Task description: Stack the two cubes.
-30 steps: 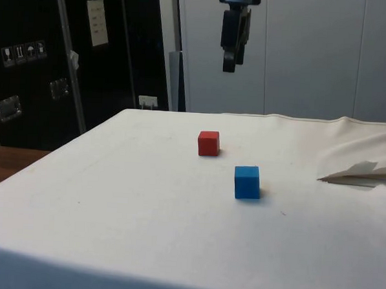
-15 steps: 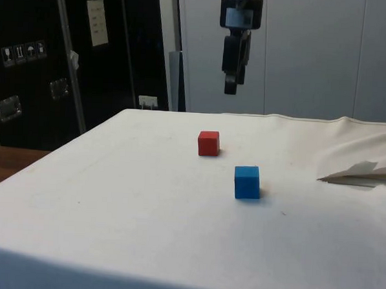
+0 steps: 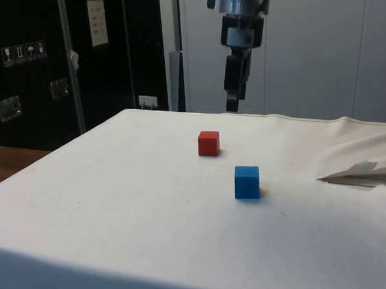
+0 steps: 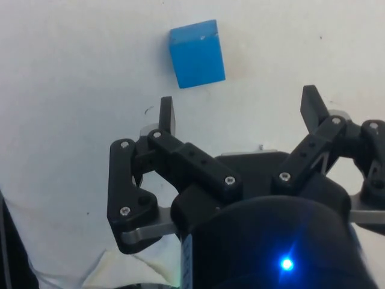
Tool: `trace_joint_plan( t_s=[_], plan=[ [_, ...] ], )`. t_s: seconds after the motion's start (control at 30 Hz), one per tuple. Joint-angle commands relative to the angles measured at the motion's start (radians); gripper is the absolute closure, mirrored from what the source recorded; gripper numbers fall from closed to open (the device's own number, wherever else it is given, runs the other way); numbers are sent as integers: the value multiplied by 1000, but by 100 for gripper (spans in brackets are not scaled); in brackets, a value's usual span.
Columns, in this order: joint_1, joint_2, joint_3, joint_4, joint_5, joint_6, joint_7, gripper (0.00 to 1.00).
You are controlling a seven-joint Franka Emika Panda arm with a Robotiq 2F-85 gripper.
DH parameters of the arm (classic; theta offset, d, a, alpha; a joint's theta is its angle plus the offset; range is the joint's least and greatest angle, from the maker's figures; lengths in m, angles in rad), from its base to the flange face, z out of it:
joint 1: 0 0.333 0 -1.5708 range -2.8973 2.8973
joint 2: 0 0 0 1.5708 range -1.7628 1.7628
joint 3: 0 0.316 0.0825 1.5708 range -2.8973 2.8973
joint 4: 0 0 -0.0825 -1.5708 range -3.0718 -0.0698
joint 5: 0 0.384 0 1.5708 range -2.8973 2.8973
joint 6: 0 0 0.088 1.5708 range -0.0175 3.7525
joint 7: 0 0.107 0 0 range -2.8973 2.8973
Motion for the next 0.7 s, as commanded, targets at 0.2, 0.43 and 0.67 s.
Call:
trace_joint_plan(
  t_s=[0.2, 0.43, 0.67],
  plan=[
    [0, 33, 8, -16, 0, 46, -1, 0],
    [1, 64, 19, -49, -4, 110, -7, 0],
    [1, 90, 33, -73, -5, 158, -10, 0]
  ],
)
